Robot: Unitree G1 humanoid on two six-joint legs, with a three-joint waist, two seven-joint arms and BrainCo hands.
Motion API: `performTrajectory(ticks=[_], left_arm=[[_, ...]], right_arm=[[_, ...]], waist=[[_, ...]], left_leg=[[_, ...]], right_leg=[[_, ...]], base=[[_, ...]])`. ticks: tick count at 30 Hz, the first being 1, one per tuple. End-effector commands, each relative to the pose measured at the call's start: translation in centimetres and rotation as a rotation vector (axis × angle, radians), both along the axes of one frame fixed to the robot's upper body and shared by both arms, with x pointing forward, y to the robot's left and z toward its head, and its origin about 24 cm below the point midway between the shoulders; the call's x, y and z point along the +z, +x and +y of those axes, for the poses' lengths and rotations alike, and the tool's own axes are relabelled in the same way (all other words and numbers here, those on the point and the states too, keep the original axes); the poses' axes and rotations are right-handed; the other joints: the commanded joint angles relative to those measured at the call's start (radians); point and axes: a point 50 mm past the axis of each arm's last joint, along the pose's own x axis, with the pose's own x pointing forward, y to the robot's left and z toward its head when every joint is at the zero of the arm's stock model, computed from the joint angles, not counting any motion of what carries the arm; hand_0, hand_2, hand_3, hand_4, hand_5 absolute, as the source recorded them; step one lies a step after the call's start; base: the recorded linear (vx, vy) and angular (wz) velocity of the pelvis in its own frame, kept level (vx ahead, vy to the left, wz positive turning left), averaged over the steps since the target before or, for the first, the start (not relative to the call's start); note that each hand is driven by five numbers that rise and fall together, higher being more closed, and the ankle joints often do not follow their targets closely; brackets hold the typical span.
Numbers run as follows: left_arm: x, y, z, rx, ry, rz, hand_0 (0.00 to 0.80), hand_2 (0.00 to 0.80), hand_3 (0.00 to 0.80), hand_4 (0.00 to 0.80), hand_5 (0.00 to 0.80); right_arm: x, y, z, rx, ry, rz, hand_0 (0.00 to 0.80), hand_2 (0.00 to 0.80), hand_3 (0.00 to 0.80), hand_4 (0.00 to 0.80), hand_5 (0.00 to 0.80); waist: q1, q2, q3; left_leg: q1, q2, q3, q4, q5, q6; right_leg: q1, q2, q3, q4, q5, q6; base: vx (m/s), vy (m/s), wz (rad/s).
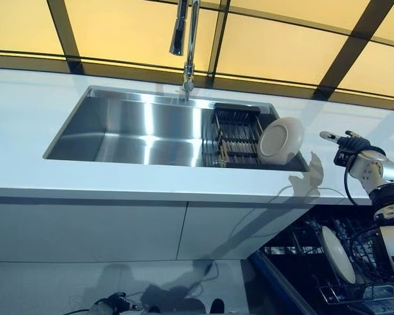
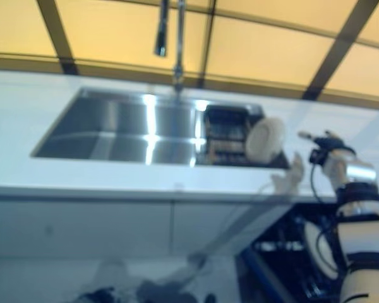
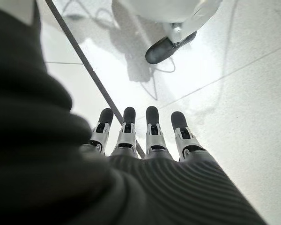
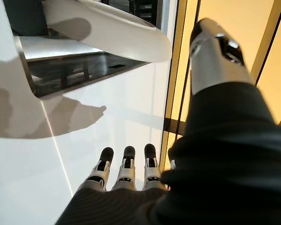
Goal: Take plates into dishwasher
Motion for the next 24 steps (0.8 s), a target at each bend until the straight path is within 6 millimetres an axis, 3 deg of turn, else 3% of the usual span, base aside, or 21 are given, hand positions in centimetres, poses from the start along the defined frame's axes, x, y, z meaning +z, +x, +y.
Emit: performTrajectory(ticks=[1,24], left_arm=[[0.1,1.1,-0.8,-0.073,-0.002,-0.020,0.000,0.000,0.000,0.000,0.000],[0.2,1.2,-0.6,-0.080,-0.001,-0.031,0.000,0.000,0.000,0.000,0.000]], right_arm=[[5.2,1.4,0.7,0.034,-0.110,-0.144,0.000,0.000,0.000,0.000,0.000],[4.2,2.3,3.3,0.090,-0.037,-0.182,0.000,0.000,0.000,0.000,0.000]], waist=[[0.039,0.041,0.007],[0.043,0.065,0.038]], left_leg=[[0.001,-0.018,-0.008,-0.002,-0.069,0.019],[-0.009,-0.014,0.001,-0.002,-0.055,0.011]], right_leg=[[-0.057,0.016,0.006,0.071,-0.022,0.017],[-0.068,0.018,-0.014,0.092,-0.038,0.008]], base=[[0.009,-0.042,0.02],[0.011,-0.019,0.02]])
